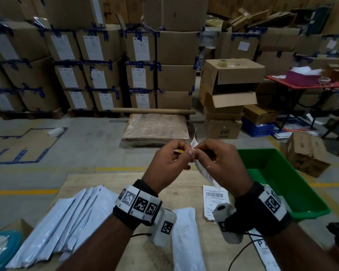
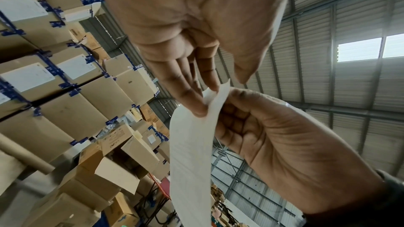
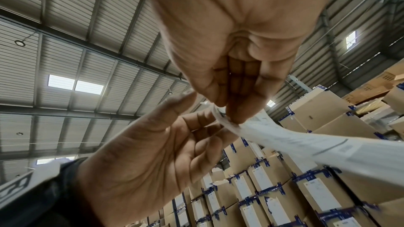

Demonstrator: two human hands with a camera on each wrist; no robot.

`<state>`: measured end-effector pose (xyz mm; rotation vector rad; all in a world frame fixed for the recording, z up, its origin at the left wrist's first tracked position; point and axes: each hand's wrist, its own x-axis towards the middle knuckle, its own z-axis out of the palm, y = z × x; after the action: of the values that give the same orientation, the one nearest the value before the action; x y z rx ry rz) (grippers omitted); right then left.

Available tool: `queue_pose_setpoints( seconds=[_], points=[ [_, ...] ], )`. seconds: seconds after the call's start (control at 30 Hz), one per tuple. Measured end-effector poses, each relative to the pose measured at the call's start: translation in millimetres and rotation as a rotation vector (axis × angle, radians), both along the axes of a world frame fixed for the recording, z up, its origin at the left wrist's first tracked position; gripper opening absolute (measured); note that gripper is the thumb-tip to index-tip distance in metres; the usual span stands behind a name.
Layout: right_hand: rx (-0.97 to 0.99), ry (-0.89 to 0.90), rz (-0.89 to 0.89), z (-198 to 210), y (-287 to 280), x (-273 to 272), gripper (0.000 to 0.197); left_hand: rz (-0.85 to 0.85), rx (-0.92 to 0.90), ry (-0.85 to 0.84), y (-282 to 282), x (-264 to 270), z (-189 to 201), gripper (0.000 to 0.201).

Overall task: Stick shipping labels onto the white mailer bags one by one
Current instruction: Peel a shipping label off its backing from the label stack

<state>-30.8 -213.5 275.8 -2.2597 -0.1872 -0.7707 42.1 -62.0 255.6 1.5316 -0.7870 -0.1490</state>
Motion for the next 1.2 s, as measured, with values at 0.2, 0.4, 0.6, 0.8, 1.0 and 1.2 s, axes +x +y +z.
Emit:
queue_pose_setpoints(
  seconds=[0.2, 0.4, 0.6, 0.8, 1.0, 1.2],
  points=[
    [0.067, 0.033, -0.005, -11.4, -2.4, -1.7, 0.009, 0.016, 0.008, 0.048, -2.4, 2.3, -9.4, 0.012],
    [0.121, 0.065, -0.060, -19.3, -6.6, -7.9, 0.007, 0.019, 0.037, 0.063, -6.3, 1.5, -21.3, 0.008],
    [0.118, 0.108, -0.132, -22.2, -14.8, -18.8, 0.008, 0.048, 0.068, 0.045, -10.2, 0.5, -29.4, 0.014],
    [0.116, 0.103, -0.177, -29.8, -26.6, -28.8, 0.008, 0.064, 0.091, 0.048, -8.7, 2.2, -34.3, 0.009],
    [0.161, 0.103, -0.208, -37.8, -39.5, -38.5, 0.010, 0.100, 0.086, 0.054, -6.7, 3.4, -36.4, 0.012],
    [0.170, 0.119, -0.256, -39.8, -51.0, -48.4, 0.009, 0.180, 0.114, 0.043, -3.1, 9.6, -38.8, 0.015]
  ],
)
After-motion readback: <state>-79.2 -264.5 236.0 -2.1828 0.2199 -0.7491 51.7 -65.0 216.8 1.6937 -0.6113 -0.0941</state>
